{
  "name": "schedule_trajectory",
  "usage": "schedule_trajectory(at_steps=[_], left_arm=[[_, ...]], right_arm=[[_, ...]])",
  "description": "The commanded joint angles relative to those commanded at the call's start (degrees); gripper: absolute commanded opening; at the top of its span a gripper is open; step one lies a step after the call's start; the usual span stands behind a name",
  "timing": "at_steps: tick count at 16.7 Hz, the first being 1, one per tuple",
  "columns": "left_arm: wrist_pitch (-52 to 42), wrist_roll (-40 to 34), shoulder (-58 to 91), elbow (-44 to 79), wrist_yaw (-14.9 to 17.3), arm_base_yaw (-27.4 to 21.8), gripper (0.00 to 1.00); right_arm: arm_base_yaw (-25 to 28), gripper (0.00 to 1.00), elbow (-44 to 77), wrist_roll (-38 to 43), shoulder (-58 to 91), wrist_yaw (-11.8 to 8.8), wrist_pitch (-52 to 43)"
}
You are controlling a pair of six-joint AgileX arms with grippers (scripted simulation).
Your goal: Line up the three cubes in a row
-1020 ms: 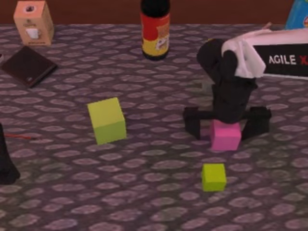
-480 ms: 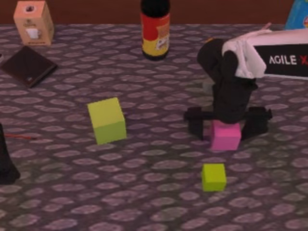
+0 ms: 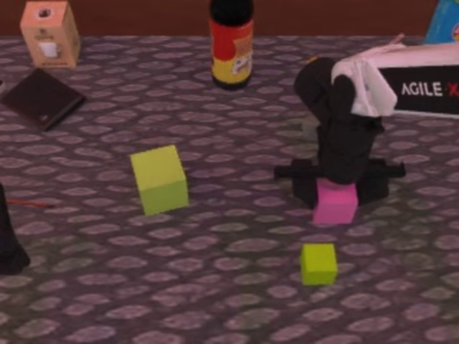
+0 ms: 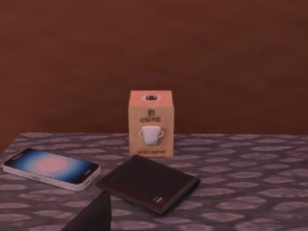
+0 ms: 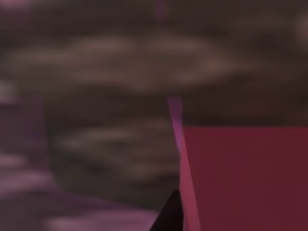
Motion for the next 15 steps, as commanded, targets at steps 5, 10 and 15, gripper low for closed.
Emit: schedule_trajectory(at_steps=[5,10,15], left_arm=[[0.00,0.00,0.00,0.00,0.00,0.00,1.00],[0.00,0.00,0.00,0.00,0.00,0.00,1.00],[0.00,0.00,0.00,0.00,0.00,0.00,1.00]], right_arm=[[0.00,0.00,0.00,0.00,0.00,0.00,0.00],[0.02,0.00,0.40,-0.24,-1.30,0.44,-0.79],[0.51,0.00,5.48,-0.42,-4.41,0.41,-9.61]])
